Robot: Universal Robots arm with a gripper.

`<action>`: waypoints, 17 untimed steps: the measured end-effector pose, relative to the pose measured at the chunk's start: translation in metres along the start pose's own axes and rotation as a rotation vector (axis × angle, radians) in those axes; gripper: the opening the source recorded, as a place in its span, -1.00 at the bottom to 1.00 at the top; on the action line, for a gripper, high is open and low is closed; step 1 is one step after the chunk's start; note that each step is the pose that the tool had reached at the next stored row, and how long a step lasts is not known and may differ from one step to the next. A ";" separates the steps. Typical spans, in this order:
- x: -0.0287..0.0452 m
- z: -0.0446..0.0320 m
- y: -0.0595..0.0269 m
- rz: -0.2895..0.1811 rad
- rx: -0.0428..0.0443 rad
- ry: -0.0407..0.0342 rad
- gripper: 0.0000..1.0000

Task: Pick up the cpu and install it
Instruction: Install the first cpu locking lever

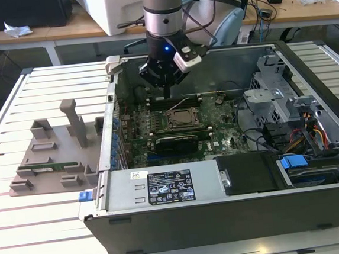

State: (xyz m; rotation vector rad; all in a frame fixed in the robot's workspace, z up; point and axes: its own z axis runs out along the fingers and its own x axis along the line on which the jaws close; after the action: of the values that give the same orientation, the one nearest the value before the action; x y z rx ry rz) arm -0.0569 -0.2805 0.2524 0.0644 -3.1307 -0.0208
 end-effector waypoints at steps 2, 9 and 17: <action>-0.0007 0.0031 -0.0001 0.000 -0.0007 0.0010 -0.79; -0.0025 0.0113 -0.0003 -0.002 -0.0237 0.0001 -0.79; -0.0171 0.0260 -0.0011 -0.003 -0.0502 0.0010 -0.79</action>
State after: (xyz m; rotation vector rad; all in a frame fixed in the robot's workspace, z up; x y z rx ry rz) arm -0.0401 -0.2806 0.2262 0.0685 -3.1271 -0.0992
